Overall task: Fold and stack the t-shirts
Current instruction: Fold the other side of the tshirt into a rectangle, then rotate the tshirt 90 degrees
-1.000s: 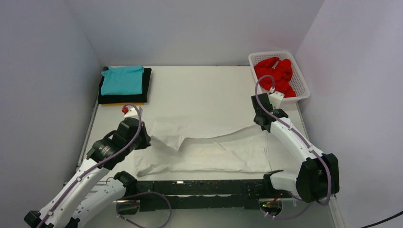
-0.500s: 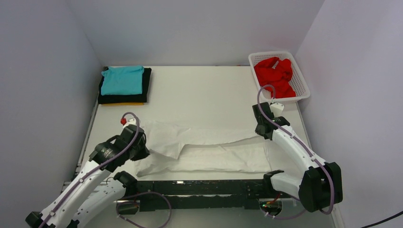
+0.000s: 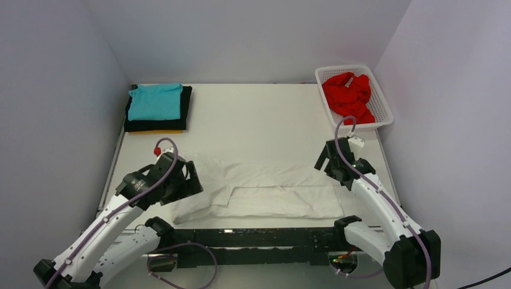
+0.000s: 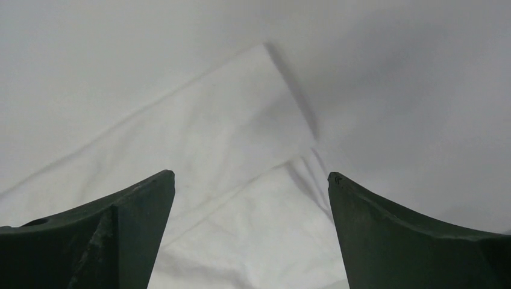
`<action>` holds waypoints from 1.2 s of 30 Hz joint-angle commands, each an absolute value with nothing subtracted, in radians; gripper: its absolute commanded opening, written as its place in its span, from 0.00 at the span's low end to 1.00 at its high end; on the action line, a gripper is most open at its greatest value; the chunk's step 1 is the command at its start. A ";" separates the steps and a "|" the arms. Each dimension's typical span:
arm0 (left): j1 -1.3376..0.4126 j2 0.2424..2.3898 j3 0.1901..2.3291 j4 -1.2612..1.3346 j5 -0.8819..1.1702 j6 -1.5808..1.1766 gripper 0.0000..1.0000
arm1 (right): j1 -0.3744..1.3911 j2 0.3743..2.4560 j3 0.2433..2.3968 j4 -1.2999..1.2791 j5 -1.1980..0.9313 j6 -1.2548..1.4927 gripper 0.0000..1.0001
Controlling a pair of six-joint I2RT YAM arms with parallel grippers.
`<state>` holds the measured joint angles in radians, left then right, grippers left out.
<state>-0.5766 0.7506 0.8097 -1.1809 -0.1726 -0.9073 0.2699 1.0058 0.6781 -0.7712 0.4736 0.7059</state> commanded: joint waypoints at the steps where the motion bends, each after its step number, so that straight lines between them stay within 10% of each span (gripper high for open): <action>1: -0.580 0.767 0.772 -0.830 -0.061 -0.823 0.99 | 0.270 0.932 0.635 -0.438 0.204 0.587 1.00; 7: -0.570 1.025 0.655 -0.413 0.003 -0.843 0.99 | 0.272 1.113 0.553 -0.145 -0.202 0.598 1.00; 17: -0.391 1.535 0.692 -0.052 0.146 -0.882 1.00 | 0.283 1.335 0.572 -0.169 -0.301 0.530 1.00; 29: -0.393 2.504 2.035 -0.299 0.157 -0.850 0.99 | 0.450 1.392 0.522 -0.051 -0.645 0.543 1.00; 36: -0.419 2.843 2.419 0.110 0.333 -1.104 0.99 | 0.654 1.585 0.606 0.048 -0.766 0.533 1.00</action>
